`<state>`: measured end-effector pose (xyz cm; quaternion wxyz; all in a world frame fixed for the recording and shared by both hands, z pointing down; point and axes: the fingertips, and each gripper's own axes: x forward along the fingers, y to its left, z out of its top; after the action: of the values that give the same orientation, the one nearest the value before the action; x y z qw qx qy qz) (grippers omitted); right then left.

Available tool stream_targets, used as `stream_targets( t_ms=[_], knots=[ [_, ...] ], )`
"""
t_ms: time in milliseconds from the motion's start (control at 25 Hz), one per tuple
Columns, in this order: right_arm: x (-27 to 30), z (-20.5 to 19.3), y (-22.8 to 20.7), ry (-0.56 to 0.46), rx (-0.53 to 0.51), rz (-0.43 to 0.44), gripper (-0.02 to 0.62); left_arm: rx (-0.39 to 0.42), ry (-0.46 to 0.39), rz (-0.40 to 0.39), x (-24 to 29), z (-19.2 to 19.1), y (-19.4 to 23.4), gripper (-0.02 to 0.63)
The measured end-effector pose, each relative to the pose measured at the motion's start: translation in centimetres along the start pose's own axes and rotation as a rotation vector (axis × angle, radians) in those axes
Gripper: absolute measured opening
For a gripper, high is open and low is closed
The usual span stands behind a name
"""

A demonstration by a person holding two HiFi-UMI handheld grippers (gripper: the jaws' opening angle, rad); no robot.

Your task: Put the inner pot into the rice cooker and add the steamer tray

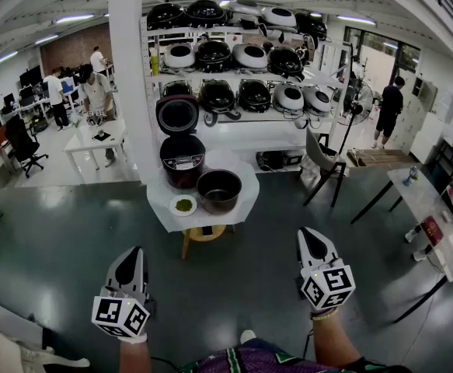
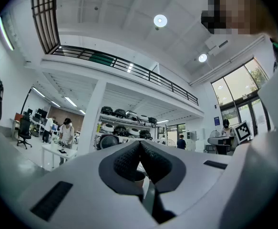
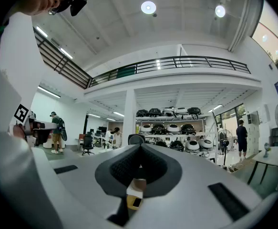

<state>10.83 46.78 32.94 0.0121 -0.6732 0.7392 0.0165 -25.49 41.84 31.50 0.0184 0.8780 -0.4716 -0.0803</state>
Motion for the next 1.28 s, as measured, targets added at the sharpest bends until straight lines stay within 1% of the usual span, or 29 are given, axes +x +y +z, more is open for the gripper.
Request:
stream_targets(
  t_ms=[160, 360, 480, 600, 680, 760, 840, 960, 1080, 1280],
  knots=[
    [-0.3, -0.6, 0.0, 0.007, 0.036, 0.016, 0.005, 0.015, 0.020, 0.005, -0.3, -0.4, -0.7, 0.021],
    [-0.6, -0.3, 0.0, 0.017, -0.006, -0.005, 0.003, 0.020, 0.024, -0.001, -0.4, -0.7, -1.3, 0.021],
    [-1.2, 0.3, 0.1, -0.015, -0.006, -0.006, 0.003, 0.024, 0.031, -0.005, -0.7, -0.7, -1.7, 0.021],
    [-1.5, 0.2, 1.1, -0.012, -0.057, 0.039, 0.006, 0.020, 0.038, -0.009, -1.1, -0.9, -1.8, 0.021],
    [-1.6, 0.1, 2.1, 0.011, -0.099, 0.098, 0.005, 0.012, 0.048, -0.027, -1.3, -1.3, -2.1, 0.021],
    [-1.6, 0.2, 2.9, 0.029, -0.102, 0.159, 0.005, 0.013, 0.051, -0.039, -1.5, -1.4, -2.4, 0.021],
    [-1.8, 0.3, 3.2, 0.051, -0.098, 0.181, 0.005, 0.004, 0.049, -0.051, -1.6, -1.5, -2.6, 0.021],
    [-1.9, -0.1, 3.1, 0.080, -0.082, 0.170, 0.005, -0.012, 0.044, -0.074, -1.5, -1.4, -3.1, 0.021],
    [-1.7, -0.2, 3.3, 0.078, -0.041, 0.176, 0.005, -0.011, 0.045, -0.089, -1.1, -1.2, -3.2, 0.021],
    [-1.2, -0.8, 2.1, 0.079, -0.029, 0.148, 0.005, -0.060, 0.031, -0.147, 0.1, -1.5, -4.4, 0.021]
  ],
)
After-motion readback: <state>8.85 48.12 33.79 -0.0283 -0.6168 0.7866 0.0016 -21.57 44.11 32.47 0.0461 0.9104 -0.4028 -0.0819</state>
